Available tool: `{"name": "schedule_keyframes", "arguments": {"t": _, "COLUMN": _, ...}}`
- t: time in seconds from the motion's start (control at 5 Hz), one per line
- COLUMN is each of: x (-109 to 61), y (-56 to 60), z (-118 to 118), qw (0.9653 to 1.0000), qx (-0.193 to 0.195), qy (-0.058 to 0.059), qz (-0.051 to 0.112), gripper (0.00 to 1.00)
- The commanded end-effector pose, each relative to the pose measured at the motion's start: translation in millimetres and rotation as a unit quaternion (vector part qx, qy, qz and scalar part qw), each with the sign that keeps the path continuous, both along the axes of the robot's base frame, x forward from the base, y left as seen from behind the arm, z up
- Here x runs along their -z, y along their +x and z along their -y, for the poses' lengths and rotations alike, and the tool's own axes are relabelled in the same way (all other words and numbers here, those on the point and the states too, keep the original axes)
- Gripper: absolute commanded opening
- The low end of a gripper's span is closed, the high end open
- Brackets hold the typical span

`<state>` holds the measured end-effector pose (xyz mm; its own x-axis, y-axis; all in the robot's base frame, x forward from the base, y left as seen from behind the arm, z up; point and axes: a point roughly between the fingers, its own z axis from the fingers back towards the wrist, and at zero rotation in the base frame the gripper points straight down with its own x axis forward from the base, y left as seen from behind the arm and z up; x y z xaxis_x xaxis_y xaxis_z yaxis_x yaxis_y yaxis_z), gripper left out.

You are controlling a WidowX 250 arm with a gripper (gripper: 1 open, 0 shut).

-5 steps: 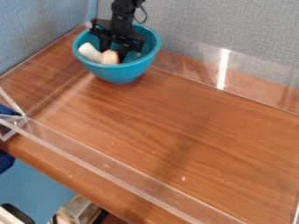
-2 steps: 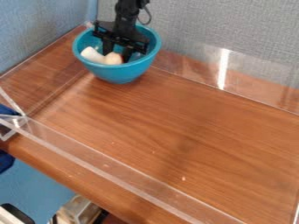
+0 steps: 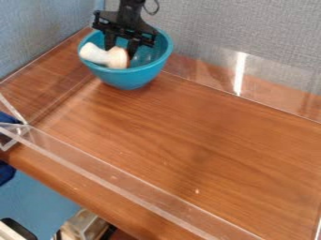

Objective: Remove the mushroom from inside the blue bowl and put it on the table

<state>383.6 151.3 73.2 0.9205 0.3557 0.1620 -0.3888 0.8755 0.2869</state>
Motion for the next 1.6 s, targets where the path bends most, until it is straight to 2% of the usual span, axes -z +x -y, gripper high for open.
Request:
{"name": "schedule_keyframes", "arguments": {"t": 0.0, "x": -44.6, "y": 6.0, "z": 11, "qw": 0.9981, "qx": 0.018, "qy": 0.016, "qz": 0.056, "gripper": 0.0}}
{"name": "schedule_keyframes", "arguments": {"t": 0.4, "x": -59.6, "y": 0.0, "z": 35, "qw": 0.9963, "qx": 0.06, "qy": 0.015, "qz": 0.06, "gripper": 0.0}}
{"name": "schedule_keyframes", "arguments": {"t": 0.6, "x": -65.7, "y": -2.7, "z": 52, "qw": 0.9943, "qx": 0.086, "qy": 0.013, "qz": 0.06, "gripper": 0.0}}
{"name": "schedule_keyframes", "arguments": {"t": 0.8, "x": -58.4, "y": 4.4, "z": 55, "qw": 0.9938, "qx": 0.095, "qy": 0.011, "qz": 0.055, "gripper": 0.0}}
{"name": "schedule_keyframes", "arguments": {"t": 1.0, "x": -50.8, "y": 8.3, "z": 82, "qw": 0.9902, "qx": 0.13, "qy": 0.002, "qz": 0.049, "gripper": 0.0}}
{"name": "schedule_keyframes", "arguments": {"t": 1.2, "x": -46.1, "y": 3.5, "z": 114, "qw": 0.982, "qx": 0.184, "qy": -0.008, "qz": 0.041, "gripper": 0.0}}
{"name": "schedule_keyframes", "arguments": {"t": 1.4, "x": -46.2, "y": -1.0, "z": 144, "qw": 0.9701, "qx": 0.239, "qy": -0.015, "qz": 0.039, "gripper": 0.0}}
